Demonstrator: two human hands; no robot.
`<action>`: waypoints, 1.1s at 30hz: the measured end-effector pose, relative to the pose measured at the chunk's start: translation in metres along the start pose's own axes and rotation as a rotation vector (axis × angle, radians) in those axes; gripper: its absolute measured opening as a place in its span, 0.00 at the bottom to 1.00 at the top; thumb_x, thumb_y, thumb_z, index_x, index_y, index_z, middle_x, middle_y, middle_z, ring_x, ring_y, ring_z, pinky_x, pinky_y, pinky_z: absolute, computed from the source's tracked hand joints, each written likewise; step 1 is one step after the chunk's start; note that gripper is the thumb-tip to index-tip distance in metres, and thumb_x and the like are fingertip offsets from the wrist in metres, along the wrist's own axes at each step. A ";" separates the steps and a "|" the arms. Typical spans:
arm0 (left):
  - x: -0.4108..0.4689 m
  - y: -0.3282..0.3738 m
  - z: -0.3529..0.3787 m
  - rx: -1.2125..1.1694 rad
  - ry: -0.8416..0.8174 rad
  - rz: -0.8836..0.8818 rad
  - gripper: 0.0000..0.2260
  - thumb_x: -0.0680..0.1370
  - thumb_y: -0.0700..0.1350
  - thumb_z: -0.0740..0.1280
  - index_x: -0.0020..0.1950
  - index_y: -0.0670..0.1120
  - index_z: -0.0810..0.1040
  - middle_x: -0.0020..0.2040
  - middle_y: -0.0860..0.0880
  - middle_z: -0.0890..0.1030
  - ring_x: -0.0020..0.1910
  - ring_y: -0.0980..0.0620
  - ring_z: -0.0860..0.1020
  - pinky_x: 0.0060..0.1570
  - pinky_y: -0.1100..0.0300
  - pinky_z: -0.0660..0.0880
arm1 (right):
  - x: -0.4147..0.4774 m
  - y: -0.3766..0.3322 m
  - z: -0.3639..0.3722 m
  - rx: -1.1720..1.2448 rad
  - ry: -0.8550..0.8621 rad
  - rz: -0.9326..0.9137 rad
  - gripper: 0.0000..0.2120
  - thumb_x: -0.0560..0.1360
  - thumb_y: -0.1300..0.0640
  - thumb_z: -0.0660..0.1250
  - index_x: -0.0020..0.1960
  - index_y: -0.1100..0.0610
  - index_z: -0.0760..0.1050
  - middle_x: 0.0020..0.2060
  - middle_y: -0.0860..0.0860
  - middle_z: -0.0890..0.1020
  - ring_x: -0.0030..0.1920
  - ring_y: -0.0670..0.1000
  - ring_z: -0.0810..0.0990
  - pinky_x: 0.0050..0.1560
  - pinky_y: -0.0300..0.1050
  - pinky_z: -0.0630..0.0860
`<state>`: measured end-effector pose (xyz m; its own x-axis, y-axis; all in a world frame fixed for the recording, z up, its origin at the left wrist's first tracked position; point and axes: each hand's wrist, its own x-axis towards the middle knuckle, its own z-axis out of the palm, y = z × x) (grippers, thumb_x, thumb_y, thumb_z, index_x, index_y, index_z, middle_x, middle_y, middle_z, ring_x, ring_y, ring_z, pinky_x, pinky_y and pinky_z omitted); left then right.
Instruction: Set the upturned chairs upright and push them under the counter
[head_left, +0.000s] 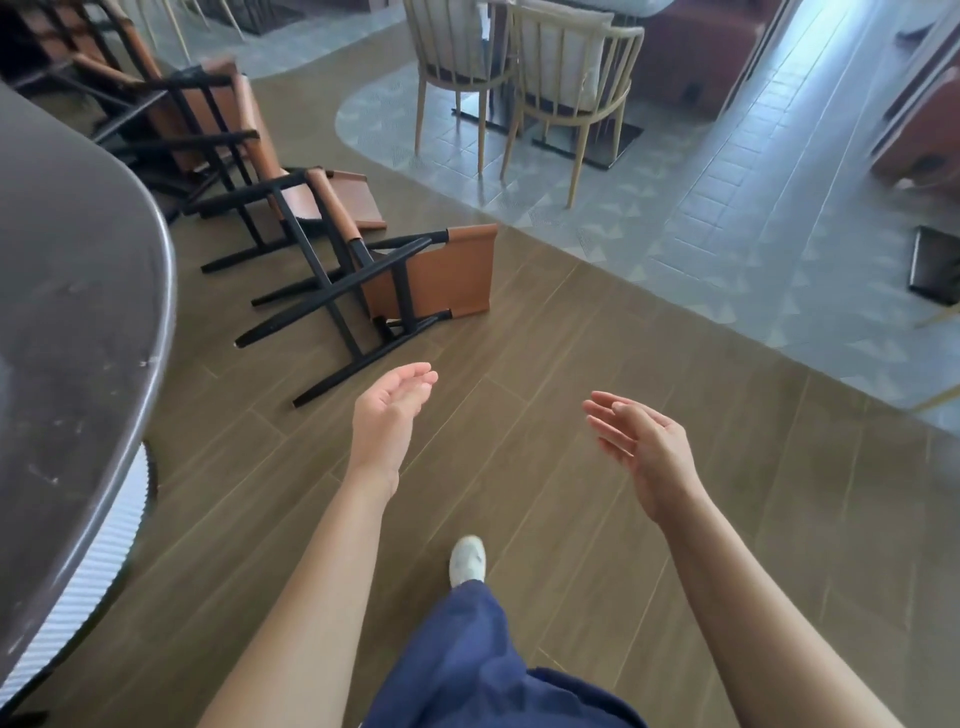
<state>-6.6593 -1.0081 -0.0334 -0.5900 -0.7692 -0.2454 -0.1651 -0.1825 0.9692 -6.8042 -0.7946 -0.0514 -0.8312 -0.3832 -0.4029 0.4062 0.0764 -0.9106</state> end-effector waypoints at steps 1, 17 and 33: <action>0.019 0.002 0.005 -0.001 -0.009 0.005 0.10 0.78 0.40 0.65 0.53 0.52 0.81 0.49 0.56 0.85 0.55 0.60 0.80 0.59 0.60 0.75 | 0.018 -0.006 0.005 0.009 0.002 -0.003 0.12 0.80 0.60 0.61 0.52 0.54 0.83 0.50 0.50 0.86 0.54 0.49 0.84 0.53 0.44 0.76; 0.274 0.071 0.072 0.046 -0.099 0.001 0.10 0.79 0.39 0.64 0.53 0.52 0.81 0.51 0.54 0.84 0.57 0.58 0.79 0.60 0.58 0.74 | 0.239 -0.100 0.073 0.041 0.076 0.056 0.10 0.80 0.56 0.62 0.54 0.53 0.82 0.50 0.49 0.86 0.54 0.48 0.84 0.52 0.45 0.75; 0.475 0.107 0.191 0.024 -0.001 -0.044 0.10 0.78 0.39 0.65 0.52 0.53 0.81 0.52 0.53 0.84 0.56 0.58 0.80 0.60 0.58 0.75 | 0.488 -0.186 0.090 -0.035 -0.093 0.126 0.11 0.80 0.57 0.62 0.56 0.54 0.82 0.49 0.50 0.86 0.54 0.49 0.84 0.56 0.46 0.74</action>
<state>-7.1082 -1.2761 -0.0503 -0.5827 -0.7600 -0.2878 -0.2096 -0.2016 0.9568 -7.2509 -1.0787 -0.0707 -0.7348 -0.4523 -0.5055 0.4901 0.1611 -0.8566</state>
